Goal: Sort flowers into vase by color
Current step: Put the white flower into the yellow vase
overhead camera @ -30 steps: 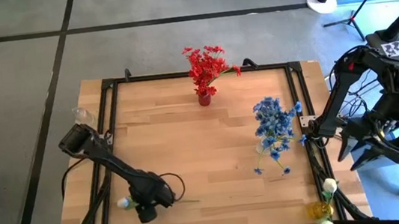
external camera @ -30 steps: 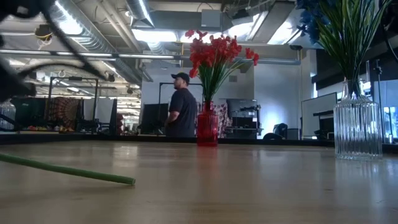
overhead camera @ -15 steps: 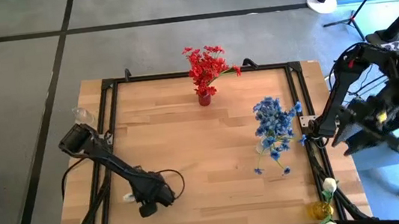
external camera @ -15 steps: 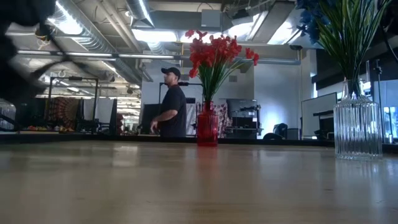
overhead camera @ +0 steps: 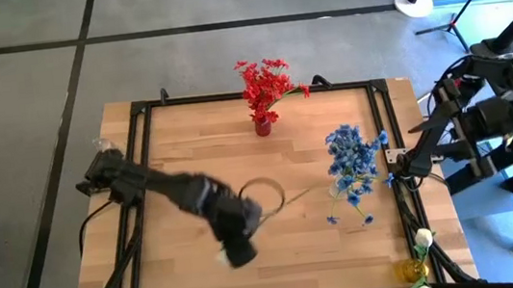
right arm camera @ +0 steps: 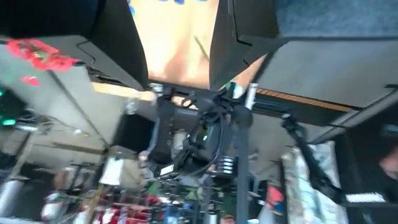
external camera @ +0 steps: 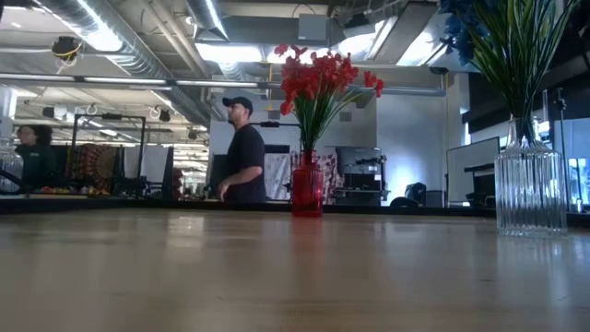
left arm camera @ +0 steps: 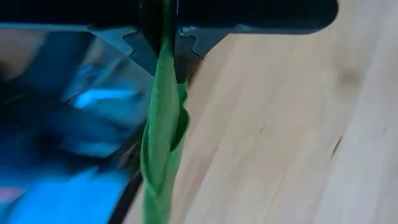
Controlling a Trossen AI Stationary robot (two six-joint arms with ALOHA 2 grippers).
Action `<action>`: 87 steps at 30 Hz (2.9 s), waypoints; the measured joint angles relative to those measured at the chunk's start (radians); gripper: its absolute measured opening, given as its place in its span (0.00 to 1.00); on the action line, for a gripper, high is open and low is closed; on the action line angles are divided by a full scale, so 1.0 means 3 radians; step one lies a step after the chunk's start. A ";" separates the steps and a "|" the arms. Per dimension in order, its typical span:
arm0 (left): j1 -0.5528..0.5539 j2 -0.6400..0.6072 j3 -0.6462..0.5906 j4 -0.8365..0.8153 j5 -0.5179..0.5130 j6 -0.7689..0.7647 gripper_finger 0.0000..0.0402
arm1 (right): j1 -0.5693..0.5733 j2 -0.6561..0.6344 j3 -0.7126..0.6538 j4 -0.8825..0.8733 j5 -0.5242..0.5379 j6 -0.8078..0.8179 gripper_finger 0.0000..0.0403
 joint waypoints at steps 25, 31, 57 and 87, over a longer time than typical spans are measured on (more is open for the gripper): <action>0.0601 0.0002 0.0574 0.1917 0.0279 -0.1355 0.02 | -0.1896 0.1388 0.0005 0.0916 -0.0884 -0.3831 0.43; 0.0634 0.0004 0.0574 0.2467 0.0183 -0.1786 0.02 | -0.2033 0.1574 0.0004 0.0912 -0.0713 -0.4567 0.43; 0.0614 -0.0124 0.0574 0.2564 -0.0138 -0.0737 0.27 | -0.2059 0.1768 0.0006 0.1281 -0.0713 -0.4690 0.02; 0.0380 -0.0790 0.0574 0.2652 -0.1625 0.1358 0.31 | -0.1445 0.0095 -0.0415 0.1459 -0.4067 0.0118 0.01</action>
